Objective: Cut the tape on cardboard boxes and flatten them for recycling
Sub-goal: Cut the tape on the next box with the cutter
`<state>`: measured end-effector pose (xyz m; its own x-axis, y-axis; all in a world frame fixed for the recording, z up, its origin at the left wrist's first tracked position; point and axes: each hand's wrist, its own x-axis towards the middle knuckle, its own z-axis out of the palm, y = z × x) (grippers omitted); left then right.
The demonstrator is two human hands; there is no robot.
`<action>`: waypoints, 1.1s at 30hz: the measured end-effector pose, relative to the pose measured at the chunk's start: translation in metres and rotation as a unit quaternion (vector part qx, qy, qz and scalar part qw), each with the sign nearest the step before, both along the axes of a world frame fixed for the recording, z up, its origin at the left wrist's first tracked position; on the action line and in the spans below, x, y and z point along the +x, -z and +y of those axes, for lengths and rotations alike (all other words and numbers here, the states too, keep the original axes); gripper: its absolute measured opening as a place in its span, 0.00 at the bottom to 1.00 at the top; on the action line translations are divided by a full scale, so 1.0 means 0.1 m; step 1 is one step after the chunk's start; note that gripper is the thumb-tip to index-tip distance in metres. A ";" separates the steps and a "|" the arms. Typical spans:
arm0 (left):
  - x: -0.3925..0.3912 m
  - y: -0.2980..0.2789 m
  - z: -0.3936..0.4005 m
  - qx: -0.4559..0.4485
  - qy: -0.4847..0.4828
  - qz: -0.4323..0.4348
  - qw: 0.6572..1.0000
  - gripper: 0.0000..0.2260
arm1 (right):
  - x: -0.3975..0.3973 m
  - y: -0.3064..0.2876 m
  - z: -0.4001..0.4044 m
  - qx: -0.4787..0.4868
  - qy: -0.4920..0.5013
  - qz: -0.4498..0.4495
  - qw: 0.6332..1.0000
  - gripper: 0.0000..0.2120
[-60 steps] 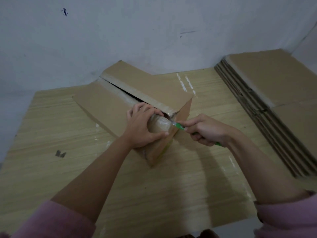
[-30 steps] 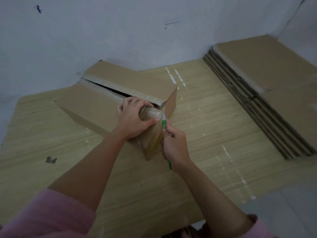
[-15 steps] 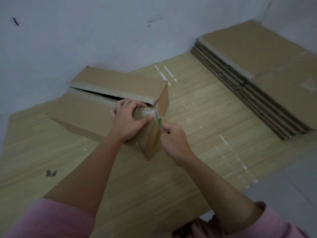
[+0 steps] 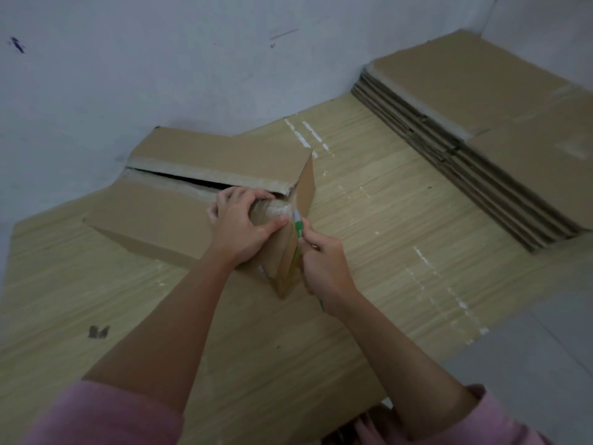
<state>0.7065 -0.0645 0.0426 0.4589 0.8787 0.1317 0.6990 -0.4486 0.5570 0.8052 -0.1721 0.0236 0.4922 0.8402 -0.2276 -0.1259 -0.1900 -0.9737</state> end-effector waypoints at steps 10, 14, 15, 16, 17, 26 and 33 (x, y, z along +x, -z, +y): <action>-0.02 -0.06 -0.02 -0.005 0.013 -0.012 1.000 0.32 | -0.19 -0.02 -0.08 -0.034 -0.027 0.002 0.999 0.14; 0.04 -0.11 -0.05 -0.011 -0.005 0.088 0.996 0.34 | -0.16 0.05 -0.21 -0.020 -0.017 -0.063 0.998 0.18; 0.07 -0.10 -0.07 0.010 -0.014 0.121 0.993 0.34 | -0.15 0.05 -0.24 -0.015 -0.020 -0.070 0.997 0.17; 0.09 -0.09 -0.09 0.039 -0.019 0.139 0.989 0.32 | -0.14 0.06 -0.26 -0.008 -0.024 -0.057 0.998 0.17; 0.10 -0.08 -0.09 0.066 -0.020 0.142 0.987 0.29 | -0.11 0.04 -0.28 -0.009 -0.035 -0.023 0.999 0.17; -0.19 -0.08 -0.01 0.073 0.024 0.052 0.996 0.27 | 0.01 0.01 -0.36 -0.075 -0.081 -0.048 0.993 0.17; -0.46 -0.14 0.02 0.097 0.188 0.211 0.954 0.32 | 0.05 -0.26 -0.02 0.032 -0.092 -0.375 0.922 0.16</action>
